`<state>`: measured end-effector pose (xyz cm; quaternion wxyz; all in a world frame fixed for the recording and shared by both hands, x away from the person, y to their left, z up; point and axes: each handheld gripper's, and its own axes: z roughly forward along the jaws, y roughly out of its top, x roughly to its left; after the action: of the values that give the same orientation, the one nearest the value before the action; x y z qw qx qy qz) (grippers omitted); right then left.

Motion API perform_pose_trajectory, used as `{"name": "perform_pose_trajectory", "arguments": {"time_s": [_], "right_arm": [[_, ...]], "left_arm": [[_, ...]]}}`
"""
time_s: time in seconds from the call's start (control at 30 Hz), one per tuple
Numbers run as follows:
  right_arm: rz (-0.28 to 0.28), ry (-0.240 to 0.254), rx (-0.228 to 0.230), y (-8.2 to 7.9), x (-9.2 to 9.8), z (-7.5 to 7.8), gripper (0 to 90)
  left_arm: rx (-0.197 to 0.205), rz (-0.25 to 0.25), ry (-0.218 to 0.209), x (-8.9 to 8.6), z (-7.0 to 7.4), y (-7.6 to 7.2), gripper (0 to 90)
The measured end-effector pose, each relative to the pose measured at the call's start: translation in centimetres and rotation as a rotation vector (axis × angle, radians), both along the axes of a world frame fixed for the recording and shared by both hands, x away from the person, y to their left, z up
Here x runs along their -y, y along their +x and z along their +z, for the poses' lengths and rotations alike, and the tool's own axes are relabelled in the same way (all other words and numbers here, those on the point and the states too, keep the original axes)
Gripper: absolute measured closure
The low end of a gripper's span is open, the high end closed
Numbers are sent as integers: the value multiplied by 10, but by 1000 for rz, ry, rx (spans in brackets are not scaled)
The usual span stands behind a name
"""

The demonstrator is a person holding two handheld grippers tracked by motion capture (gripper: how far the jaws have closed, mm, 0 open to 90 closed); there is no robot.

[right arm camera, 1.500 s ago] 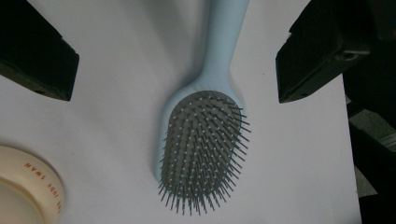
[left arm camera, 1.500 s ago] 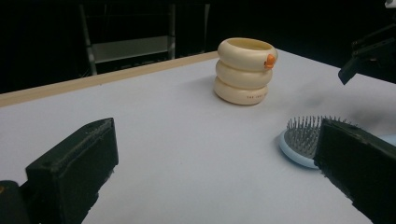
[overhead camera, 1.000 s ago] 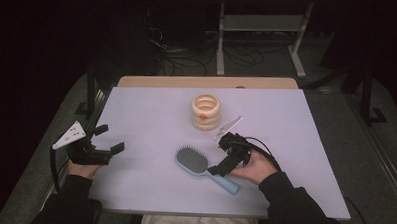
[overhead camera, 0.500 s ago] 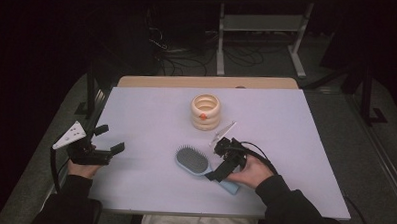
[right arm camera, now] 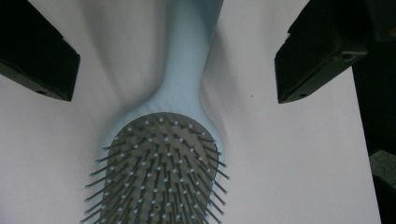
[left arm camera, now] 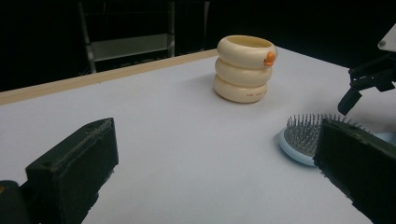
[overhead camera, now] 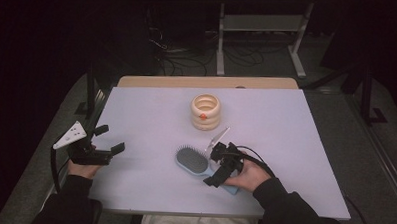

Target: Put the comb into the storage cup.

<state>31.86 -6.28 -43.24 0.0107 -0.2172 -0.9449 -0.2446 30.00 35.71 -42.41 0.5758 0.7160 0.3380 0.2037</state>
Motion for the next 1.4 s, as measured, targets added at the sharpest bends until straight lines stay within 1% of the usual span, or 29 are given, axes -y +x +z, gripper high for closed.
{"name": "perform_pose_trajectory", "arguments": {"time_s": [0.13,0.23,0.3,0.4,0.57,0.87,0.93,1.0,1.03,1.27,1.4], "right_arm": [[9,-7,-1,-1,-1,-1,65],[1,-16,-10,-1,-2,-3,125],[-4,-28,-13,-2,-3,-4,134],[-9,-41,-10,-2,-3,-5,175],[-15,-45,-7,-2,-3,-5,249],[-24,-60,-5,-3,-5,-7,330],[-23,-64,-3,-3,-6,-8,366],[-27,-69,5,-3,-6,-8,385],[-30,-73,8,-3,-6,-8,409],[-42,-98,35,-4,-8,-9,465],[-41,-110,46,-6,-9,-9,463]], "left_arm": [[0,0,0,0,0,0,0],[-3,-2,0,0,0,0,0],[-3,-1,0,0,0,0,0],[-4,-1,0,0,0,0,0],[-4,-2,0,0,0,0,0],[-4,-2,0,0,0,0,0],[-3,-2,-1,0,0,0,0],[-5,-2,0,0,0,0,0],[-4,-3,0,0,0,0,0],[-4,-3,-1,0,0,0,0],[-8,-5,-3,0,0,0,0]]}}
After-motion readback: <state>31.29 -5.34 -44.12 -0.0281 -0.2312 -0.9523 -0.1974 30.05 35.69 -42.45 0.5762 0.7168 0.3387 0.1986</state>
